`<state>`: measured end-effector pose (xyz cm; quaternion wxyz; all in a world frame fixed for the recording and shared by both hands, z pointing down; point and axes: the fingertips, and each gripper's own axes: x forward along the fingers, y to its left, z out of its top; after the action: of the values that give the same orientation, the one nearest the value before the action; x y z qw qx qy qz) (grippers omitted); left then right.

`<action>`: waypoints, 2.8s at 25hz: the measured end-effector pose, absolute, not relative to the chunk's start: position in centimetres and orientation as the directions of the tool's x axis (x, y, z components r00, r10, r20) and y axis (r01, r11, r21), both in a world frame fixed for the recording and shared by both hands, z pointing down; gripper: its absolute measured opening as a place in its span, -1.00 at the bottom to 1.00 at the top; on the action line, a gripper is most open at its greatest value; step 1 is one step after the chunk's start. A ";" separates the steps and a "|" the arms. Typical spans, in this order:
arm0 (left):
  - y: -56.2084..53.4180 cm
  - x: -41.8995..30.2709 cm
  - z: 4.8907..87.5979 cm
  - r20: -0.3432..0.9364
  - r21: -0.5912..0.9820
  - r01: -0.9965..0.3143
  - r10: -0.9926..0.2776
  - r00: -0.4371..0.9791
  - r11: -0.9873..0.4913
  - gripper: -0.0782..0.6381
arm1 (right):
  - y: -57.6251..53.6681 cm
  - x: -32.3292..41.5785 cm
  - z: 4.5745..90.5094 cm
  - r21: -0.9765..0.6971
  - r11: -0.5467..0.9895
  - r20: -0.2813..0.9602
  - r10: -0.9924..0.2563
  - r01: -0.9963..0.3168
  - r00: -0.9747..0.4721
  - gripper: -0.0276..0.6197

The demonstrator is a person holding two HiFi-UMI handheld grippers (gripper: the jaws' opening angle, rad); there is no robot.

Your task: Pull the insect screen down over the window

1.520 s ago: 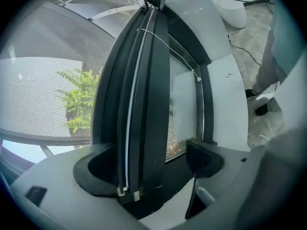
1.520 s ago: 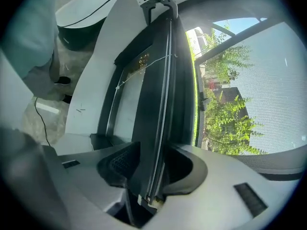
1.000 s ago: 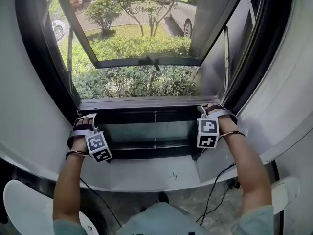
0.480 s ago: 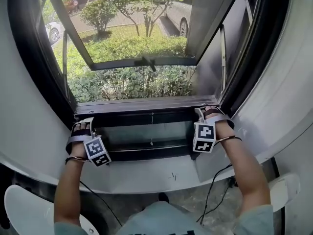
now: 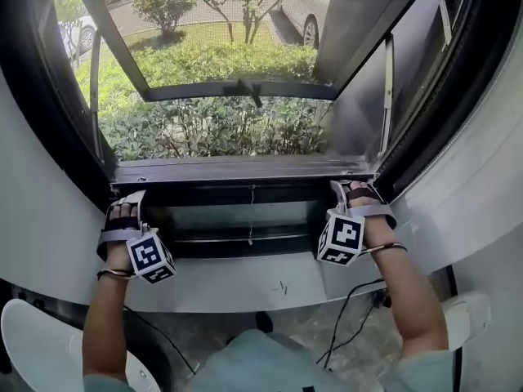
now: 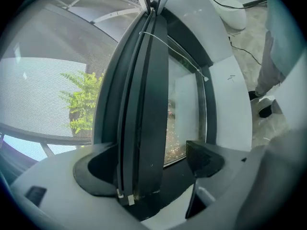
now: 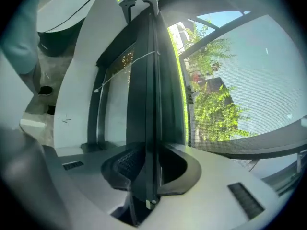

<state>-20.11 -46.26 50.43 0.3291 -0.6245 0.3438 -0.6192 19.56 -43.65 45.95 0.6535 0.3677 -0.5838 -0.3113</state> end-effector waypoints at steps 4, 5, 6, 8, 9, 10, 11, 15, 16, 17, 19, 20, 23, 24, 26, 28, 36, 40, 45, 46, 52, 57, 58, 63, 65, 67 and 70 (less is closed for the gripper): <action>-46.6 -20.2 50.4 0.536 -0.844 -0.039 -0.844 -0.003 -0.535 0.43 | -44.3 19.4 46.3 0.883 0.467 0.469 -0.874 -0.053 0.124 -0.62; -46.5 -20.2 50.4 0.537 -0.842 -0.042 -0.843 0.003 -0.537 0.43 | -44.2 19.3 46.2 0.886 0.460 0.464 -0.877 -0.059 0.124 -0.62; -46.2 -20.3 50.4 0.541 -0.840 -0.043 -0.841 0.006 -0.541 0.43 | -43.9 19.1 46.2 0.885 0.461 0.465 -0.876 -0.061 0.129 -0.62; -45.7 -20.5 50.5 0.547 -0.836 -0.042 -0.837 0.011 -0.547 0.43 | -43.5 19.0 46.4 0.879 0.474 0.477 -0.866 -0.055 0.148 -0.63; -45.5 -20.4 50.5 0.548 -0.835 -0.042 -0.836 0.014 -0.548 0.44 | -43.4 19.0 46.4 0.877 0.478 0.480 -0.863 -0.056 0.156 -0.63; -45.4 -20.3 50.5 0.547 -0.836 -0.044 -0.837 0.016 -0.547 0.43 | -43.4 19.2 46.3 0.879 0.473 0.477 -0.864 -0.064 0.161 -0.64; -45.5 -20.2 50.5 0.544 -0.838 -0.047 -0.839 0.016 -0.544 0.43 | -43.5 19.3 46.4 0.885 0.458 0.465 -0.871 -0.081 0.162 -0.64; -46.3 -20.1 50.4 0.513 -0.856 -0.060 -0.858 0.014 -0.513 0.44 | -44.2 19.2 46.3 0.926 0.338 0.362 -0.922 -0.169 0.136 -0.64; -46.5 -20.0 50.4 0.506 -0.860 -0.066 -0.862 0.018 -0.506 0.44 | -44.3 19.2 46.3 0.932 0.309 0.335 -0.933 -0.188 0.130 -0.64; -46.6 -20.0 50.4 0.501 -0.862 -0.072 -0.865 0.021 -0.501 0.44 | -44.5 19.2 46.2 0.936 0.281 0.311 -0.942 -0.210 0.125 -0.63; -46.6 -20.2 50.5 0.501 -0.862 -0.075 -0.865 0.019 -0.501 0.44 | -44.5 19.0 46.1 0.940 0.240 0.275 -0.954 -0.243 0.119 -0.63; -46.5 -20.2 50.5 0.504 -0.861 -0.072 -0.864 0.017 -0.504 0.44 | -44.4 18.9 46.1 0.942 0.229 0.264 -0.957 -0.244 0.119 -0.63; -46.3 -20.1 50.7 0.512 -0.857 -0.059 -0.859 0.019 -0.512 0.44 | -44.0 19.1 46.2 0.955 0.229 0.255 -0.959 -0.188 0.126 -0.62; -46.2 -20.1 50.7 0.511 -0.857 -0.062 -0.859 0.022 -0.512 0.44 | -44.0 19.1 46.2 0.958 0.230 0.253 -0.959 -0.174 0.126 -0.61; -46.1 -20.2 50.6 0.507 -0.858 -0.073 -0.861 0.031 -0.508 0.44 | -43.9 19.1 46.1 0.960 0.227 0.246 -0.963 -0.162 0.107 -0.61; -46.1 -20.1 50.4 0.502 -0.860 -0.080 -0.864 0.041 -0.503 0.44 | -43.8 19.2 46.0 0.964 0.220 0.231 -0.971 -0.153 0.063 -0.61; -46.3 -19.7 50.1 0.494 -0.863 -0.090 -0.867 0.063 -0.498 0.44 | -43.5 20.0 45.4 0.960 0.221 0.220 -0.975 -0.173 -0.025 -0.61; -46.4 -19.6 50.4 0.500 -0.856 -0.112 -0.863 0.066 -0.505 0.44 | -44.1 19.6 46.1 0.930 0.161 0.183 -0.982 -0.331 0.037 -0.64; -46.6 -19.9 50.3 0.472 -0.868 -0.133 -0.878 0.083 -0.479 0.44 | -45.0 19.2 46.1 0.937 0.205 0.225 -0.973 -0.281 0.041 -0.63; -46.6 -19.7 50.3 0.472 -0.866 -0.143 -0.877 0.088 -0.480 0.44 | -44.9 19.4 46.1 0.945 0.232 0.244 -0.970 -0.232 0.025 -0.63; -46.6 -18.8 49.4 0.449 -0.831 -0.298 -0.882 0.141 -0.470 0.44 | -44.1 19.8 45.9 0.930 0.277 0.286 -0.958 -0.242 0.002 -0.59; -46.1 -18.2 48.5 0.415 -0.801 -0.399 -0.894 0.168 -0.447 0.44 | -42.9 19.8 44.2 0.906 0.152 0.174 -0.985 -0.395 0.019 -0.56; -45.7 -18.0 48.1 0.402 -0.795 -0.417 -0.897 0.181 -0.440 0.43 | -42.4 19.7 43.7 0.902 0.127 0.151 -0.988 -0.413 0.026 -0.56; -42.7 -16.3 45.4 0.319 -0.534 -0.702 -0.881 0.350 -0.472 0.41 | -39.6 18.3 41.4 0.718 0.100 0.119 -0.993 -0.688 -0.020 -0.57; -41.2 -16.2 44.4 0.260 -0.371 -0.798 -0.878 0.402 -0.476 -0.07 | -38.0 17.1 41.0 0.613 0.113 0.117 -0.992 -0.782 -0.051 -0.57; -39.5 -16.3 44.2 0.219 -0.292 -0.834 -0.882 0.418 -0.468 -0.62 | -36.3 15.6 41.3 0.555 0.138 0.129 -0.988 -0.821 -0.079 -0.57; -36.7 -16.7 44.9 0.187 -0.256 -0.850 -0.886 0.425 -0.461 -0.74 | -33.4 12.9 43.0 0.461 0.206 0.178 -0.974 -0.863 -0.137 -0.57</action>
<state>-16.66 -36.68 44.88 0.0609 -0.8418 0.5153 -0.1485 12.94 -33.36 42.98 0.2233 0.6178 -0.7437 -0.1244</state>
